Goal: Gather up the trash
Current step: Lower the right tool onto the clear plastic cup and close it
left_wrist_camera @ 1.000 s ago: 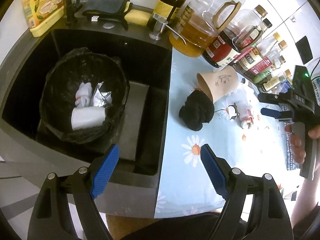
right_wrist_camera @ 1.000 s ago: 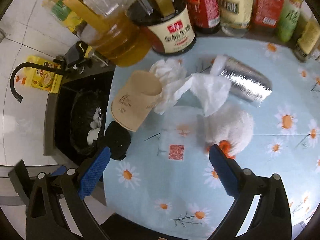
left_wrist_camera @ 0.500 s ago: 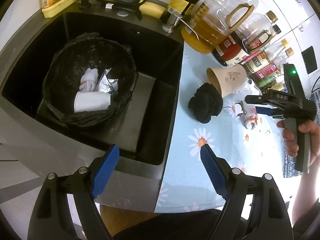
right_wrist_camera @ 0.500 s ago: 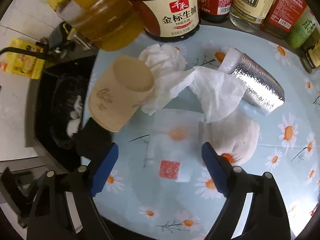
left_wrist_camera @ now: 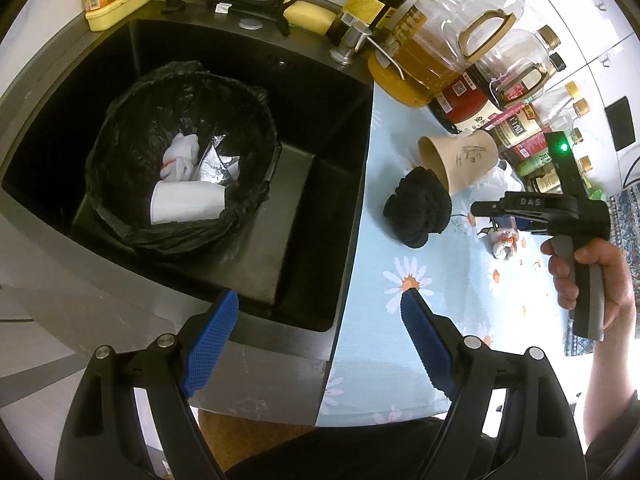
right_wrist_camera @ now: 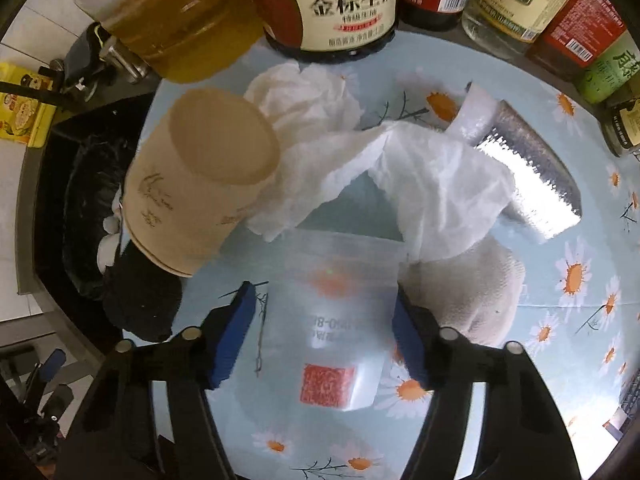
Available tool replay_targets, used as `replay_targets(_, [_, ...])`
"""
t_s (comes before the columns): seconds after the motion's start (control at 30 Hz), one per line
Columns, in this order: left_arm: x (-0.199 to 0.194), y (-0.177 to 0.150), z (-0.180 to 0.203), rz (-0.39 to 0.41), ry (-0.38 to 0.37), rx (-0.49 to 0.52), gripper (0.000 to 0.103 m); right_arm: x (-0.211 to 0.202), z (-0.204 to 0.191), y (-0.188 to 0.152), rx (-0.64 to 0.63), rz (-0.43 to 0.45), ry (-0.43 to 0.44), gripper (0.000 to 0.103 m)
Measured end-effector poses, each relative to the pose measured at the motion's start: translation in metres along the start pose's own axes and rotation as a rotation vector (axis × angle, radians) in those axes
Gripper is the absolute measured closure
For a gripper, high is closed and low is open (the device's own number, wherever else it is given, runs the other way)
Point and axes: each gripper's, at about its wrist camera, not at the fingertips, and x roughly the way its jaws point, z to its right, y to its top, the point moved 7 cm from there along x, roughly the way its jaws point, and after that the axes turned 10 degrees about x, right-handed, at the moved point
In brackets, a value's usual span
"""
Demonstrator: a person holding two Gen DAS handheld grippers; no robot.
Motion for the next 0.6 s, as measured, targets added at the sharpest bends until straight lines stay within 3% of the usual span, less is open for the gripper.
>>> replay_targets(0.23, [0.001, 0.001, 0.0, -0.006, 0.002, 0.003, 0.022, 0.002, 0.001, -0.001, 0.008, -0.003, 0.007, 0.057])
replay_targets(0.6, [0.009, 0.008, 0.014, -0.023, -0.017, 0.055, 0.022, -0.021, 0.008, -0.012, 0.026, 0.008, 0.093, 0.06])
